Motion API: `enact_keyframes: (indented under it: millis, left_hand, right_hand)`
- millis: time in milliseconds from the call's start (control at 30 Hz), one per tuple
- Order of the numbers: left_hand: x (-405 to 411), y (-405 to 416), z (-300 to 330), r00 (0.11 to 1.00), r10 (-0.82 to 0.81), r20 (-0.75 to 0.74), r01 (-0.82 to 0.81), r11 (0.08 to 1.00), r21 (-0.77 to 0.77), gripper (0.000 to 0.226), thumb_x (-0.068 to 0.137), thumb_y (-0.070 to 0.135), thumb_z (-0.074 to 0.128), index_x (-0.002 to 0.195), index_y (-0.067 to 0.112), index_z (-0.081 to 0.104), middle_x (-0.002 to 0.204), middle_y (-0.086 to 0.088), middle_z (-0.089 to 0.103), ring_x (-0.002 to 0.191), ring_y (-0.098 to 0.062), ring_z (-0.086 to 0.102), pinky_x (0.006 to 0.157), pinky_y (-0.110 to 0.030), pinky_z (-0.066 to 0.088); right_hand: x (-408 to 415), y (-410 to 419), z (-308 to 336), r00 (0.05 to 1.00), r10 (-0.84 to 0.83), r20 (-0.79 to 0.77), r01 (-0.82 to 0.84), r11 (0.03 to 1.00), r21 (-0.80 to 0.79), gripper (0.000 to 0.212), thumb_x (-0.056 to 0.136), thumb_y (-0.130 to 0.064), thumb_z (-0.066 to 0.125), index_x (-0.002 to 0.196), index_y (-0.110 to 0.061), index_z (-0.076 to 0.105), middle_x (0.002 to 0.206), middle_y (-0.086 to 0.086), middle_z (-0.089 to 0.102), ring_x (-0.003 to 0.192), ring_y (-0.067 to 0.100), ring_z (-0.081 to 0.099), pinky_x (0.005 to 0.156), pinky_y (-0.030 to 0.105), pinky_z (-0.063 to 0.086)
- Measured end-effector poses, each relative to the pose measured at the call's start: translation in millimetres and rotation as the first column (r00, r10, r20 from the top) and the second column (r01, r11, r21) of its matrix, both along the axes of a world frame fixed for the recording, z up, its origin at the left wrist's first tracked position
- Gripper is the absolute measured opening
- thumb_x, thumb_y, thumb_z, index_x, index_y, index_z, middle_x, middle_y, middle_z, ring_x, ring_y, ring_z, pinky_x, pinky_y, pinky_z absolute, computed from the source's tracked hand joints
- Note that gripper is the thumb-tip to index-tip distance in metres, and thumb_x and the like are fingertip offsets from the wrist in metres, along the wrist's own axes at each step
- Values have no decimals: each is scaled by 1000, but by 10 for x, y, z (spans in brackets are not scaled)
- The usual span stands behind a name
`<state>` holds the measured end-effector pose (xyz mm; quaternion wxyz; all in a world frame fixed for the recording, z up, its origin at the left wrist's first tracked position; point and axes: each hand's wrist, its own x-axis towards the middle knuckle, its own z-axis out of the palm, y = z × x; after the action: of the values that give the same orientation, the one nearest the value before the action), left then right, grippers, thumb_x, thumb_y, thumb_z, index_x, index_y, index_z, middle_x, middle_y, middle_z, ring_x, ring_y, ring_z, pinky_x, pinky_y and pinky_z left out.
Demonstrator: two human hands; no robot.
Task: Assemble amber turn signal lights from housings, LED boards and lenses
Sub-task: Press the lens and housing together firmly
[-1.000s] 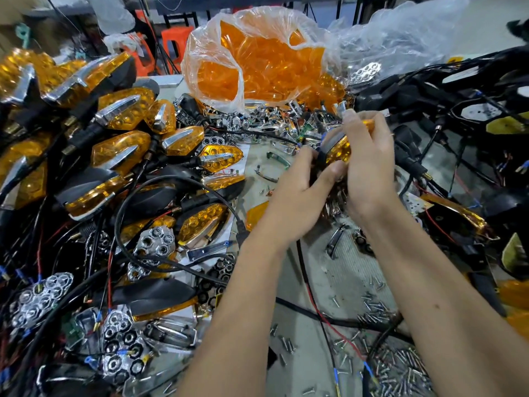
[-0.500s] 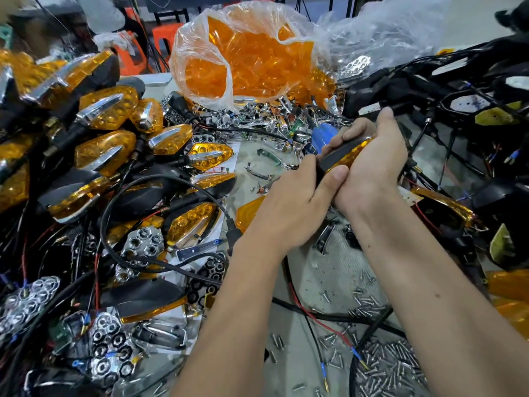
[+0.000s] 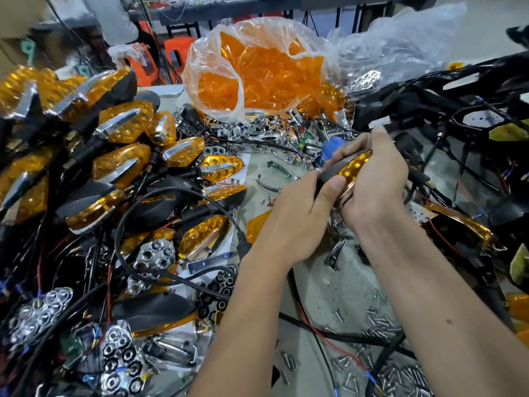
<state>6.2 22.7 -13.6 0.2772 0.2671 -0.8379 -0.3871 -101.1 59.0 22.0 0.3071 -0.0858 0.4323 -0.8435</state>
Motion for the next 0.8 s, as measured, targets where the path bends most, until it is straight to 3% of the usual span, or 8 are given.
enact_keyframes:
  millis: [100, 200, 400, 500, 633, 700, 733, 800]
  left_hand:
    - [73, -70, -11, 1000, 0, -18, 1, 999, 32, 53, 95, 70, 34, 88, 24, 60, 75, 9, 61, 67, -7, 52, 60, -32, 36]
    - [59, -29, 12, 999, -31, -43, 33, 999, 41, 51, 91, 71, 37, 87, 26, 60, 75, 9, 62, 71, -10, 55, 62, -36, 39]
    - [-15, 58, 51, 996, -23, -83, 30, 996, 81, 64, 91, 70, 35, 100, 14, 63, 89, -4, 67, 82, -22, 58, 75, -49, 49]
    - [-26, 73, 64, 989, -22, -145, 38, 993, 108, 58, 92, 66, 39, 97, 15, 65, 78, 5, 61, 72, -17, 53, 70, -48, 47]
    - [-42, 64, 67, 966, -41, -253, 114, 954, 277, 56, 89, 58, 51, 97, 5, 64, 78, -5, 56, 75, -19, 49, 75, -55, 48]
    - [-48, 60, 79, 953, -43, -300, 154, 921, 358, 43, 92, 49, 57, 107, 10, 67, 96, -13, 68, 89, -21, 61, 84, -53, 51]
    - [-51, 51, 81, 947, -30, -321, 162, 905, 394, 33, 93, 44, 59, 112, 18, 67, 106, -8, 72, 98, -19, 65, 86, -47, 53]
    - [-40, 20, 87, 937, 26, -348, 145, 878, 457, 21, 90, 42, 63, 107, 29, 65, 100, 7, 72, 92, -10, 66, 79, -30, 51]
  right_hand:
    - [13, -13, -13, 994, 5, -113, -8, 1000, -27, 40, 110, -20, 40, 73, -10, 53, 61, 6, 56, 56, 23, 54, 57, 33, 53]
    - [5, -15, -32, 983, -79, -163, 70, 996, -60, 30, 103, -9, 37, 77, -12, 49, 55, 3, 47, 46, 22, 45, 53, 35, 48]
    - [12, -11, -64, 953, -149, -264, 130, 988, -89, 30, 105, -9, 31, 80, -14, 45, 52, 0, 43, 42, 19, 39, 46, 29, 44]
    - [11, -10, -45, 946, -172, -276, 153, 984, -90, 31, 106, -8, 30, 79, -14, 44, 50, 0, 41, 40, 19, 39, 45, 29, 44]
    - [22, 17, -1, 938, -163, -305, 146, 986, -77, 30, 107, -8, 31, 81, -12, 45, 51, 0, 43, 40, 20, 43, 47, 32, 46]
    - [28, 32, 17, 939, -97, -331, 78, 995, -69, 27, 110, -15, 37, 87, -9, 48, 55, 2, 50, 46, 22, 50, 52, 34, 50]
    - [36, 37, 21, 935, -52, -352, 34, 998, -58, 27, 111, -22, 40, 90, -8, 51, 60, 5, 54, 51, 22, 54, 55, 36, 52]
    - [55, 42, 3, 900, 56, -432, -48, 998, 30, 35, 108, -37, 47, 92, -8, 59, 72, 10, 62, 65, 23, 60, 65, 39, 53]
